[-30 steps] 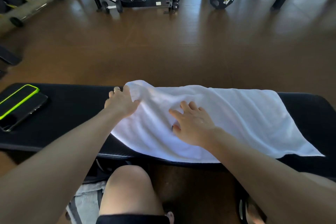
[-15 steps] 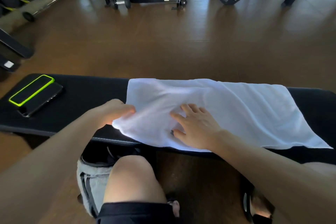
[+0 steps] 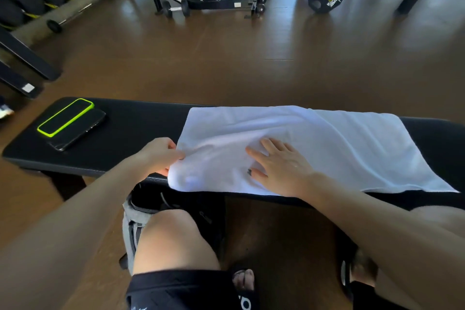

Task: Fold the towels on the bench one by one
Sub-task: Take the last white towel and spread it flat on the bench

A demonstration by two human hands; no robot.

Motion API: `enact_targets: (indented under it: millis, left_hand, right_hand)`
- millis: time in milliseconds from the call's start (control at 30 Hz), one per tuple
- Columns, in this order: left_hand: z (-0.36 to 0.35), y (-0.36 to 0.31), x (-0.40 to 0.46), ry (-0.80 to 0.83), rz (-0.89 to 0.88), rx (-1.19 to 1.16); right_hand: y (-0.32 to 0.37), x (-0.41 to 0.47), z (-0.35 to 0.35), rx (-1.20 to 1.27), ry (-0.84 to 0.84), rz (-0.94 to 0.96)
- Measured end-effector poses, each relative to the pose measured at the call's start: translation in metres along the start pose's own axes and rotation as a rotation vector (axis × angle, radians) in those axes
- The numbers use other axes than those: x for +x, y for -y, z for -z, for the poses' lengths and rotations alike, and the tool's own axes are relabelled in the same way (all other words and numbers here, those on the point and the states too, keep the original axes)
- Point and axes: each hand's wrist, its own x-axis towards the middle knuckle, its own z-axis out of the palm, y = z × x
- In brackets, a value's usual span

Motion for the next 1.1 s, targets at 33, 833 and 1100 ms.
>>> enact_targets:
  millis: [33, 833, 1100]
  left_hand:
    - [0.0, 0.002, -0.002, -0.032, -0.019, 0.064]
    - [-0.192, -0.158, -0.069, 0.152, -1.447, 0.924]
    - [-0.189, -0.153, -0.074, 0.232, -1.523, 0.889]
  right_hand:
    - [0.0, -0.001, 0.001, 0.004, 0.003, 0.002]
    - [-0.152, -0.139, 0.052, 0.27, 0.39, -0.653]
    - [-0.15, -0.172, 0.041, 0.068, 0.345, -0.569]
